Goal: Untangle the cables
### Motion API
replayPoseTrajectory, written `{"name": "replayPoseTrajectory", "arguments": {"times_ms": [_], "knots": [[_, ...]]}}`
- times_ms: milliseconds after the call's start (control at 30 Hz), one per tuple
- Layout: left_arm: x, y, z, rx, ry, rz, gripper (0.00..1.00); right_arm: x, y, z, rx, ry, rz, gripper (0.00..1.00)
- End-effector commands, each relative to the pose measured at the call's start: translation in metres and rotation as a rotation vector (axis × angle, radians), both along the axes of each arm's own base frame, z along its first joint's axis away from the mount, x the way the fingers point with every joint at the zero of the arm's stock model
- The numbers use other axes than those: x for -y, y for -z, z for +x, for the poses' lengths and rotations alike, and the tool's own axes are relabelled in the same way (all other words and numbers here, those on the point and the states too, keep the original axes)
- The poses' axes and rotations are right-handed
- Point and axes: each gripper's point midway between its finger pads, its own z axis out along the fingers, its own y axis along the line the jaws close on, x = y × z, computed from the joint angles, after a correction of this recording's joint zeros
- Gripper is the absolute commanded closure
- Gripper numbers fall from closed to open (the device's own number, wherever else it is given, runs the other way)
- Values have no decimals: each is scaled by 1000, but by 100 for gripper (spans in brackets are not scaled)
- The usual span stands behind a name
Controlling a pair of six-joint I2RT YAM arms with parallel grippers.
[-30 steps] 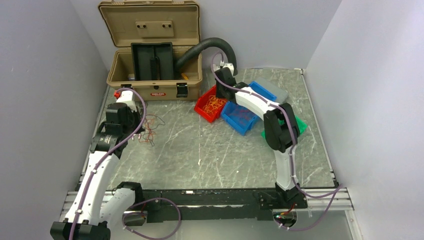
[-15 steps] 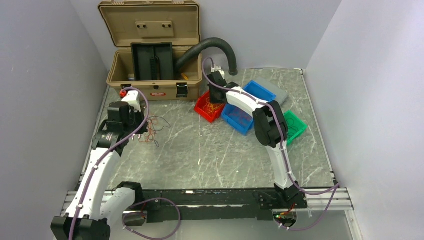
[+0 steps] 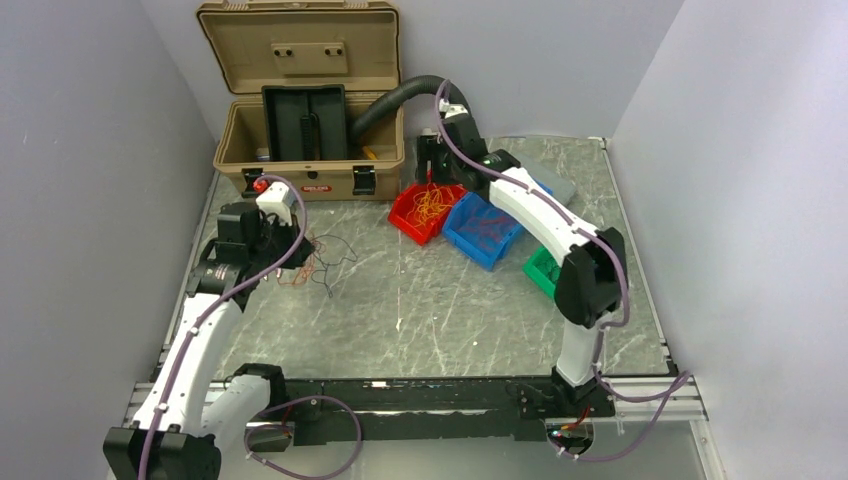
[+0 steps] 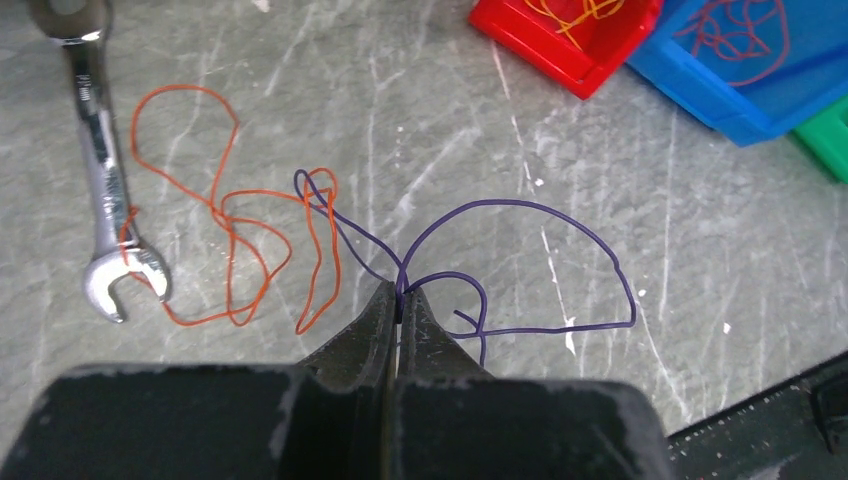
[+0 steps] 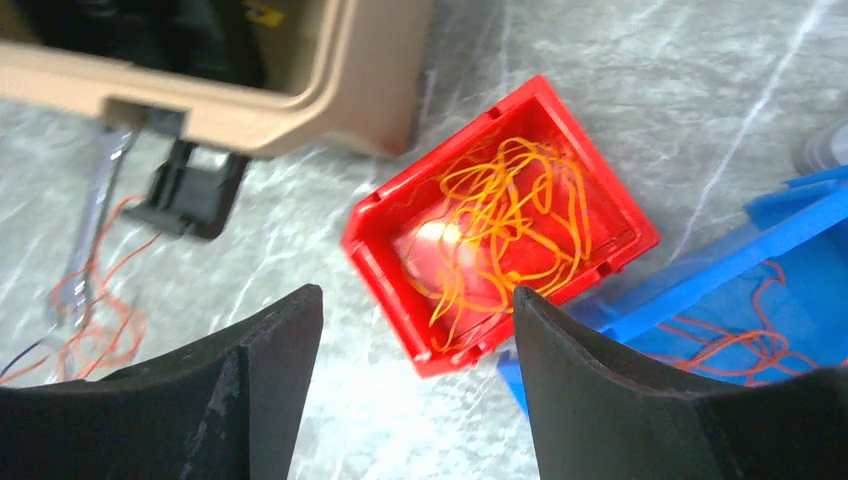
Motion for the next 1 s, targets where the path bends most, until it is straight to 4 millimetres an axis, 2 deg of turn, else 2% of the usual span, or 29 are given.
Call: {"name": "replayPoseTrajectory", "arguments": {"times_ms": [0,100,167,233,333,433,567,800,967], "knots": [[21,-10,2,46,125,-66,100,-20,-21,-49,-5,-226,83,27],[39,-10,-1,27,202,-136,100,-36,-40,-89,73,-382,190,15],[52,-13,-4,3,240,-190,100,-33,-36,-118,81,-447,251,7],[64,-17,-6,-9,266,-229,100,-33,-45,-144,115,-522,327,2],[81,-23,-7,-3,288,-230,100,-39,-63,-184,142,-657,445,0],[98,-26,-7,-7,315,-227,100,-48,-73,-212,169,-735,470,0],[115,-31,-7,-7,339,-232,100,-63,-72,-225,154,-755,451,0],[139,-36,-11,-6,379,-232,100,-83,-55,-233,86,-762,447,0],[146,-37,-13,-4,390,-227,100,-92,-29,-241,15,-767,378,1]]}}
